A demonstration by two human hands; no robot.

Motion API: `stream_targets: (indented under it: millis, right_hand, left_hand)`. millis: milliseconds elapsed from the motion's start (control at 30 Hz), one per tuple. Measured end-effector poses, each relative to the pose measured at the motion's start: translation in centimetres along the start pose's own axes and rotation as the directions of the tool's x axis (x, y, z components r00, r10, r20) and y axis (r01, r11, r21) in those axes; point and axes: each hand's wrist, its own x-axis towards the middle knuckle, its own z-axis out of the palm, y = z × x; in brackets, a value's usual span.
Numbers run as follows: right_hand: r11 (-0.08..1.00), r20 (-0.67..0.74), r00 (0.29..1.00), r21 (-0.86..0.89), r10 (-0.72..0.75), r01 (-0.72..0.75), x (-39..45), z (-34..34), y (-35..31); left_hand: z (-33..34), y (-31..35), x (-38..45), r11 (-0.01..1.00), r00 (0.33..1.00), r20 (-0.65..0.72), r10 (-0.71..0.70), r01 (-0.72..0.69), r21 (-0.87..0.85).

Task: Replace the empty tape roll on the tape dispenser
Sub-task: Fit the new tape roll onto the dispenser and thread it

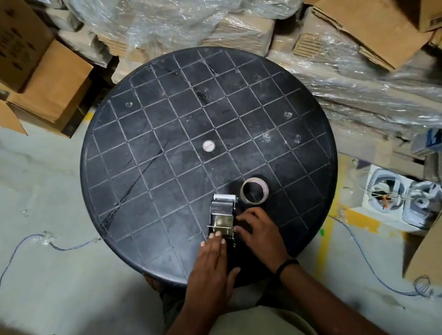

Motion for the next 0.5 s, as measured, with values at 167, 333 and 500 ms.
stream_targets:
  millis: [167, 333, 500]
  right_hand:
    - [0.989, 0.151, 0.985, -0.108, -0.081, 0.098, 1.2, 1.6, 0.2]
    - [0.944, 0.087, 0.986, -0.287, -0.145, 0.164, 2.4, 2.6, -0.5]
    - [0.954, 0.054, 0.987, -0.255, -0.151, 0.160, 2.9, 3.0, -1.2]
  left_hand:
    - [-0.5, -0.7, 0.3, 0.996, 0.996, 0.029, 0.082, -0.083, 0.041]
    - [-1.1, -1.7, 0.3, 0.998, 0.997, 0.049, 0.063, -0.063, -0.002]
    - [-2.3, -1.4, 0.8, 0.999, 0.996, 0.083, 0.017, -0.014, -0.035]
